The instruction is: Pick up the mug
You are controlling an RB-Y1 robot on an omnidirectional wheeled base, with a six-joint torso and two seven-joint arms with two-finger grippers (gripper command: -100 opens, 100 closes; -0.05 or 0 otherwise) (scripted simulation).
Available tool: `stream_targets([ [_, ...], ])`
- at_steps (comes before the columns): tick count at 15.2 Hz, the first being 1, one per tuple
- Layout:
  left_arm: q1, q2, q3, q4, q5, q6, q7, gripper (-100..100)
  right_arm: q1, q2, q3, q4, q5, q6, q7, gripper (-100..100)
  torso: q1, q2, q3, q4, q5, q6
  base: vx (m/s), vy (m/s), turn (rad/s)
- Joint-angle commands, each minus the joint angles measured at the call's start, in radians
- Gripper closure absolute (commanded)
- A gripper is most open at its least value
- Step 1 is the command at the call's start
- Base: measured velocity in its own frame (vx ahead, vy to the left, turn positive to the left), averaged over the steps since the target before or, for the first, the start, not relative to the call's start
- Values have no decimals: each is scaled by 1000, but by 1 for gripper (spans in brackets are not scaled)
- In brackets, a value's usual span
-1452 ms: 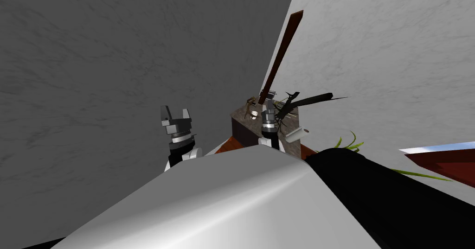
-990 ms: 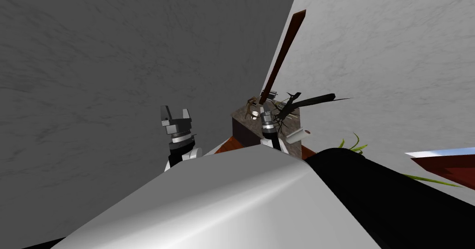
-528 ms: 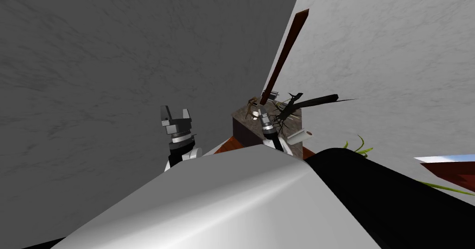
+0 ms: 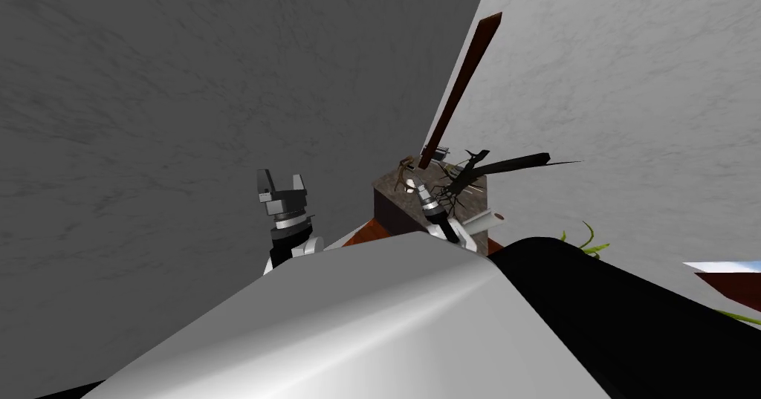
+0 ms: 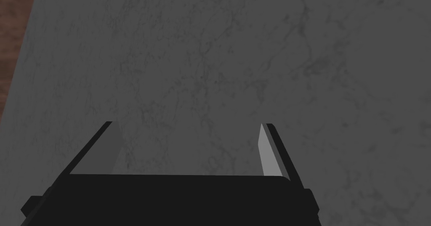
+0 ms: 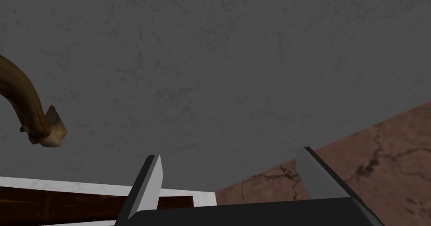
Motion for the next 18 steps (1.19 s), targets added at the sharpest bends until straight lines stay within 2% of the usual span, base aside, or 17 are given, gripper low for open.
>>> stream_targets([
  [1,0,0,0,0,0,0,0,0,2,-50,-5,27,9,-4,-8,-100,0,0,0,0,0,0,4,-6,57],
  [3,0,0,0,0,0,0,0,0,2,-84,-5,27,9,-4,-8,-100,0,0,0,0,0,0,4,-8,47],
  [4,0,0,0,0,0,0,0,0,5,-114,-8,53,17,-9,-14,-100,0,0,0,0,0,0,7,-7,66],
  [6,0,0,0,0,0,0,0,0,5,-152,-8,53,17,-9,-14,-100,0,-1,0,0,0,0,8,-9,55],
  [7,0,0,0,0,0,0,0,0,7,-178,-10,80,26,-15,-20,-100,0,0,0,0,0,0,10,-11,85],
  [9,0,0,0,0,0,0,0,0,7,-222,-10,80,26,-15,-20,-100,0,-1,0,0,0,0,8,-11,52],
  [10,0,0,0,0,0,0,0,0,10,-246,-13,107,36,-21,-27,-100,0,-1,0,0,0,0,8,-8,73],
  [12,0,0,0,0,0,0,0,0,10,-290,-13,107,36,-21,-27,-100,0,-1,0,0,0,0,8,-8,53],
  [13,0,0,0,0,0,0,0,0,10,-293,-13,107,36,-21,-27,-100,0,-1,0,0,0,0,0,0,0],
  [14,0,0,0,0,0,0,0,0,14,-329,-15,134,46,-27,-34,-100,0,0,0,0,0,0,8,-3,83],
  [16,0,0,0,0,0,0,0,0,14,-367,-15,134,46,-27,-34,-100,0,-1,0,0,0,0,11,-8,56],
  [17,0,0,0,0,0,0,0,0,18,-396,-16,162,56,-34,-41,-100,0,-1,0,0,0,0,14,-10,84],
  [18,0,0,0,0,0,0,0,0,18,-417,-16,162,56,-34,-41,-100,0,-1,-1,0,0,0,15,-14,91],
])
